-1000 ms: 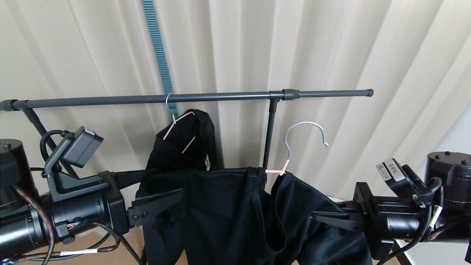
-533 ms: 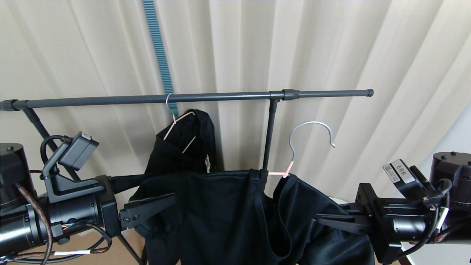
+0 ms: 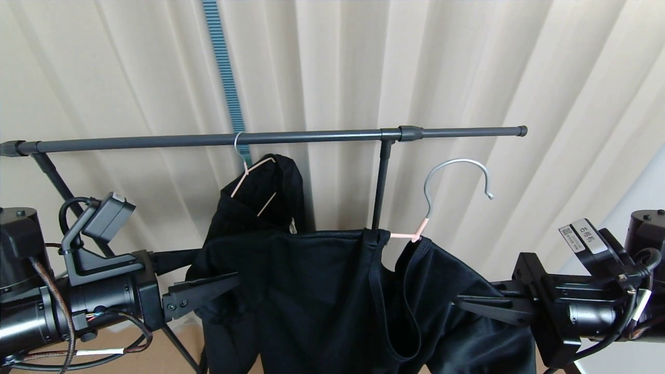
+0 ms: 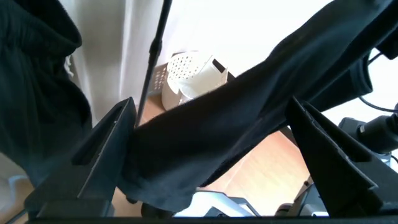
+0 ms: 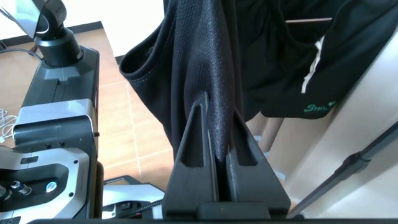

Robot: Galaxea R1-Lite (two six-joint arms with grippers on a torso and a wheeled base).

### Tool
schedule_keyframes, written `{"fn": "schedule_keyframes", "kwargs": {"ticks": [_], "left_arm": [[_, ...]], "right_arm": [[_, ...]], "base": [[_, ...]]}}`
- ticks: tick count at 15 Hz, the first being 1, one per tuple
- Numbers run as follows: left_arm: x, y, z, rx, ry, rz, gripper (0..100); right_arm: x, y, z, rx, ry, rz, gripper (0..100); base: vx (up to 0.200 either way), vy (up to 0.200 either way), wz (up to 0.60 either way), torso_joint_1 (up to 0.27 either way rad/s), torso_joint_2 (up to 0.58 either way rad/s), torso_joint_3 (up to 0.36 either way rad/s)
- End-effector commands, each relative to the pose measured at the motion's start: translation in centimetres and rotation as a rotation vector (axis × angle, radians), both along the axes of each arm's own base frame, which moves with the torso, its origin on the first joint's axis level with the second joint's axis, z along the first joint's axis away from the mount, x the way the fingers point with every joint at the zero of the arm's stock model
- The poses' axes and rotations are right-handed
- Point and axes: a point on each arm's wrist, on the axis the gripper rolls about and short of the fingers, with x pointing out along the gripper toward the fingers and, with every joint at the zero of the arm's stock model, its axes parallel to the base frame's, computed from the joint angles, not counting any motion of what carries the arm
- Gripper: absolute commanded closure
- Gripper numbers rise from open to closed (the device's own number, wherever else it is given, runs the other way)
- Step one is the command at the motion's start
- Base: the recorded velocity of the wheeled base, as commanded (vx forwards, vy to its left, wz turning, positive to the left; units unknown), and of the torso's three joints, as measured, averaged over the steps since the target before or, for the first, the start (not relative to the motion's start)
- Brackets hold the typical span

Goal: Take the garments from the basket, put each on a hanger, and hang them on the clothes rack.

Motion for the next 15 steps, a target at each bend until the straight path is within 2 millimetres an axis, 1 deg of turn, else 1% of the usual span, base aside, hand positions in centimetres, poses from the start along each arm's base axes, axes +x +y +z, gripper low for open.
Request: {"fn": "schedule_keyframes", "kwargs": {"ticks": [1,3,4,11,15], "left_arm": [[0.55,-0.02,-1.22,0.006,0.042,0.003,0],[0.70,-0.07,-1.67,0.006,0.045,0.001,0],[0.73,-0.07,-1.70,0.007,0.047,0.003,100],[0.79,-0.02,-1.56,0.005,0.042,0.006,100],[1.00,0.53,-1.49,0.004,0.039,0.034,100]], "right_arm": [[-0.18,-0.07,0.27,0.004,-0.012,-0.001,100],[-0.51,-0.17,0.59,0.008,-0.026,-0.001,100],[-0.57,-0.19,0.69,0.009,-0.030,-0.001,100],[-0.44,-0.22,0.66,0.008,-0.029,-0.006,100],[-0.05,-0.87,0.82,0.010,-0.036,-0.039,100]], "base": [[0.000,0.000,0.00,0.000,0.00,0.000],[0.000,0.000,0.00,0.000,0.00,0.000],[0.000,0.000,0.00,0.000,0.00,0.000],[0.000,0.000,0.00,0.000,0.00,0.000],[0.000,0.000,0.00,0.000,0.00,0.000]]}}
